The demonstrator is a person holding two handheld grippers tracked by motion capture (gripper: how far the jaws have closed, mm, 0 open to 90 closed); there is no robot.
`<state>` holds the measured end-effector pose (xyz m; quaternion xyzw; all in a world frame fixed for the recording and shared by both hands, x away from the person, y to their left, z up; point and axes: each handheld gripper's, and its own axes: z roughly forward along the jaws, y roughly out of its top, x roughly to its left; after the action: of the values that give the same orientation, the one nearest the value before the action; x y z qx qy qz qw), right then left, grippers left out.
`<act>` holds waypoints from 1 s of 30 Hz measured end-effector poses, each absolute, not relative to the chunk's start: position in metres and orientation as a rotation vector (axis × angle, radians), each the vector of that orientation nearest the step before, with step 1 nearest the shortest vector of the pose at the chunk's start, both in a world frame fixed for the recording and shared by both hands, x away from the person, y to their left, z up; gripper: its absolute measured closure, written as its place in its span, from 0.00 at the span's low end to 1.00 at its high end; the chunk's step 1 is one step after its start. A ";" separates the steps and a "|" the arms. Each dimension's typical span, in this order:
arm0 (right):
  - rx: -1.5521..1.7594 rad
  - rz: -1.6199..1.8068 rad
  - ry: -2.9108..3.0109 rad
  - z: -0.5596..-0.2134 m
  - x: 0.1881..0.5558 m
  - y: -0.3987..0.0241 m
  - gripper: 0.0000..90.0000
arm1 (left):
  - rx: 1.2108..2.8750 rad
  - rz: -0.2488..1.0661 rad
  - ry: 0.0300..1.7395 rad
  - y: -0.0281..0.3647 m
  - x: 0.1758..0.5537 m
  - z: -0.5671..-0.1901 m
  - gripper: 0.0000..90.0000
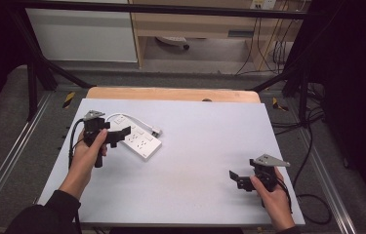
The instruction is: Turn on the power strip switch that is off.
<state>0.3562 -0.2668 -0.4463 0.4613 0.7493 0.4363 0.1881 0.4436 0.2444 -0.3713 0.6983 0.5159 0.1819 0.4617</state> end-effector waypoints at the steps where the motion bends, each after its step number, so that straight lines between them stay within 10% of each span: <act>1: 1.300 1.227 2.109 -0.446 0.356 -0.267 0.03 | 1.717 0.448 1.265 0.245 0.442 -0.371 0.09; 30: 1.303 1.215 2.116 -0.447 0.357 -0.266 0.03 | 1.679 0.492 1.233 0.279 0.362 -0.386 0.09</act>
<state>0.3571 -0.2658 -0.4473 0.4629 0.7515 0.4314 0.1868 0.3618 0.2791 -0.3858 0.6882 0.5055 0.2015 0.4800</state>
